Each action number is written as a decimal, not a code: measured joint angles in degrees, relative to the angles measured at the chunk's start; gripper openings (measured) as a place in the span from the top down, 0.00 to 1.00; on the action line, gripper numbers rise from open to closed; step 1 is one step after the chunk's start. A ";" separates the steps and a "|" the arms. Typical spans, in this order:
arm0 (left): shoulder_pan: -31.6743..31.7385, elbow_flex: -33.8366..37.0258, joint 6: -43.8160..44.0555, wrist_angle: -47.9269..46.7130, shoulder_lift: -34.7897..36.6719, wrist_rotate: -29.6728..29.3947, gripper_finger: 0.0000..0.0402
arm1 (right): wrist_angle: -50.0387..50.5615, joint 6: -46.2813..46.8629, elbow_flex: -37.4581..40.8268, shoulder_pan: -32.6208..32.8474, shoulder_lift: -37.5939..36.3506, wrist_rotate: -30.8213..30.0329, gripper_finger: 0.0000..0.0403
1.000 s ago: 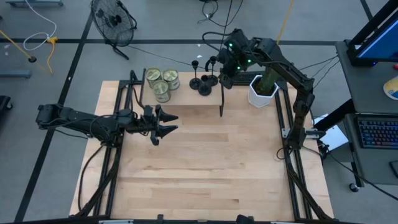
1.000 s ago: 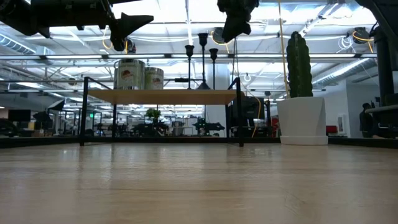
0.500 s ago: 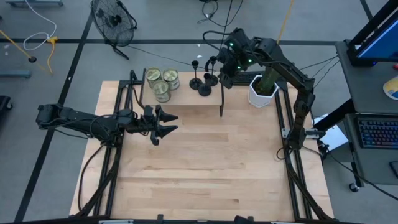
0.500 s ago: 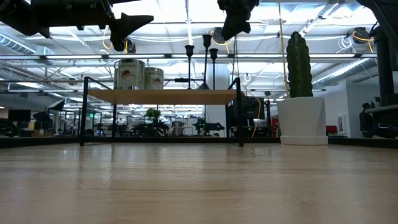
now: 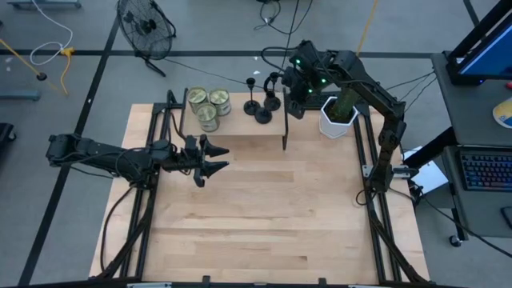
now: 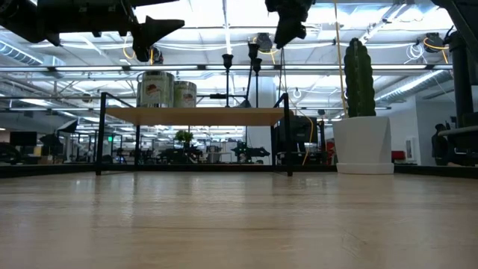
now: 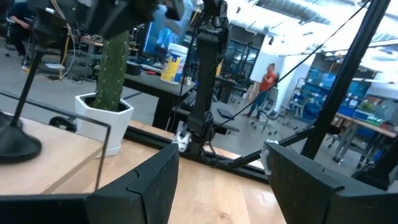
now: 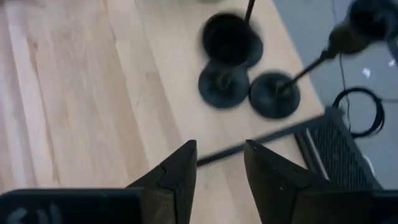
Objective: Pick & Place candle stick holders
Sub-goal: Put the black candle holder on the shelf
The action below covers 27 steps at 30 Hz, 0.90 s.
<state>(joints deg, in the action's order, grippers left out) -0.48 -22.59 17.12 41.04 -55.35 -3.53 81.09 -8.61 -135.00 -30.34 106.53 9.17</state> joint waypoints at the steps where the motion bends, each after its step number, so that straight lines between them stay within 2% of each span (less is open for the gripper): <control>1: 0.26 0.00 -0.12 -0.37 0.00 0.03 0.40 | 1.14 -0.10 0.00 0.10 -0.01 0.00 0.68; 5: 2.04 0.00 0.33 -1.16 0.00 0.09 0.40 | 3.78 -0.08 0.06 0.44 0.01 0.02 0.68; 9: 4.86 0.02 1.61 -2.21 -0.02 3.11 0.40 | 0.61 0.96 3.30 1.25 -0.89 -0.11 0.68; 12: 7.65 0.02 3.20 -2.43 0.02 7.46 0.40 | -5.11 2.72 8.90 2.12 -2.99 -0.09 0.68; 15: 10.76 0.02 3.60 -2.80 0.01 12.41 0.40 | -11.50 4.30 18.32 2.67 -7.43 -0.21 0.68; 20: 16.03 0.02 4.99 -2.78 0.02 17.09 0.40 | -31.64 8.33 38.27 3.54 -17.49 -0.18 0.68; 23: 18.34 0.02 5.12 -2.80 0.00 18.16 0.40 | -52.19 9.03 50.92 4.23 -23.32 -0.15 0.68; 27: 20.37 0.02 6.61 -2.78 0.00 18.60 0.40 | -74.65 8.01 65.50 4.30 -27.74 -0.24 0.68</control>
<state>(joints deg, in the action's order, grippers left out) 19.89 -22.57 23.73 38.27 -55.35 15.07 6.44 -0.60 -69.50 -26.04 78.79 8.93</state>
